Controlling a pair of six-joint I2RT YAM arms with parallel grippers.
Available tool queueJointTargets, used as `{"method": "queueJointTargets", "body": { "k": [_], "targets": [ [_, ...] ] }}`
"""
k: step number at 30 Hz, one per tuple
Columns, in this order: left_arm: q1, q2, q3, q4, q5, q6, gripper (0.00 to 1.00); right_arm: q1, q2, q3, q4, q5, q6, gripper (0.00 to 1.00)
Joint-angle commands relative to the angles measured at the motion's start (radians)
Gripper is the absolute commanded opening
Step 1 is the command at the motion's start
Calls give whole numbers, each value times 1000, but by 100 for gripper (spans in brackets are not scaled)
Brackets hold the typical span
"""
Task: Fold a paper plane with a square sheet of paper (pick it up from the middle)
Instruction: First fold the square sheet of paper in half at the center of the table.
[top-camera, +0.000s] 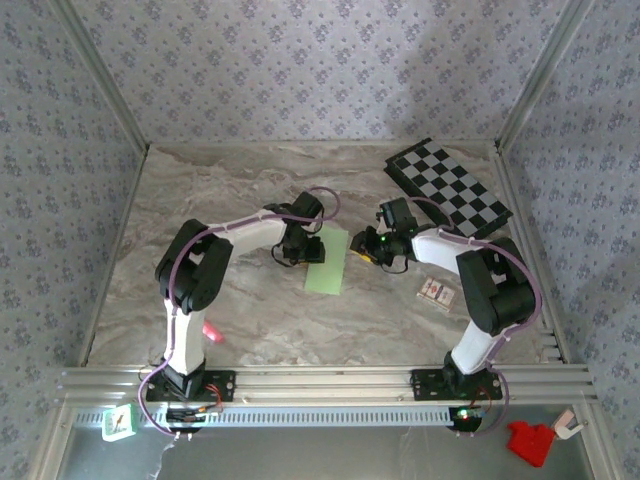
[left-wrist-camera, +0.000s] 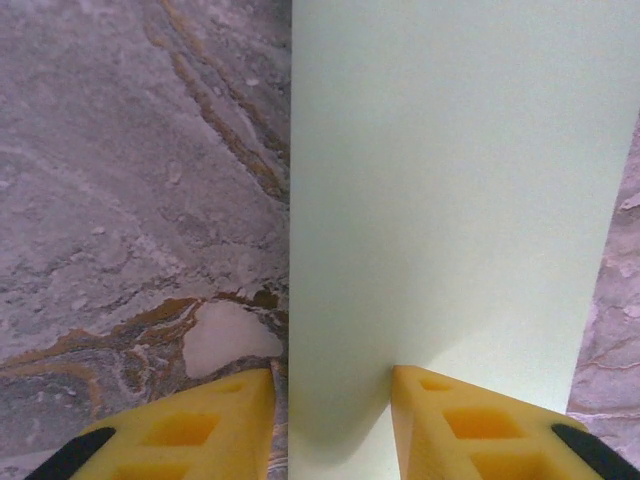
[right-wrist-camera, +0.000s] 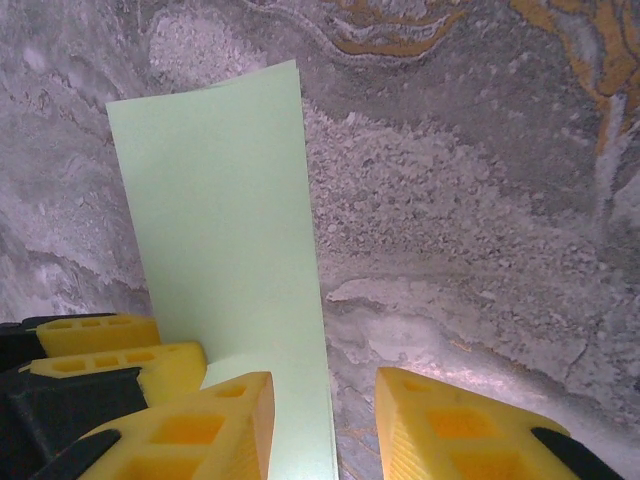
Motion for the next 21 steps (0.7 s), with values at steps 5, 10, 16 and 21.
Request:
{"method": "queueJointTargets", "body": {
  "k": [5, 10, 16, 21],
  "targets": [
    [13, 38, 7, -17, -8, -7, 33, -3, -24, -12, -18, 16, -15, 34],
    [16, 43, 1, -11, 1, -25, 33, -2, -23, -14, -17, 15, -14, 34],
    [16, 54, -3, -10, 19, -28, 35, -3, -22, -13, -13, 11, -13, 34],
    [14, 59, -9, -6, 28, -31, 35, 0, -14, -12, -5, -1, -13, 34]
  ]
}}
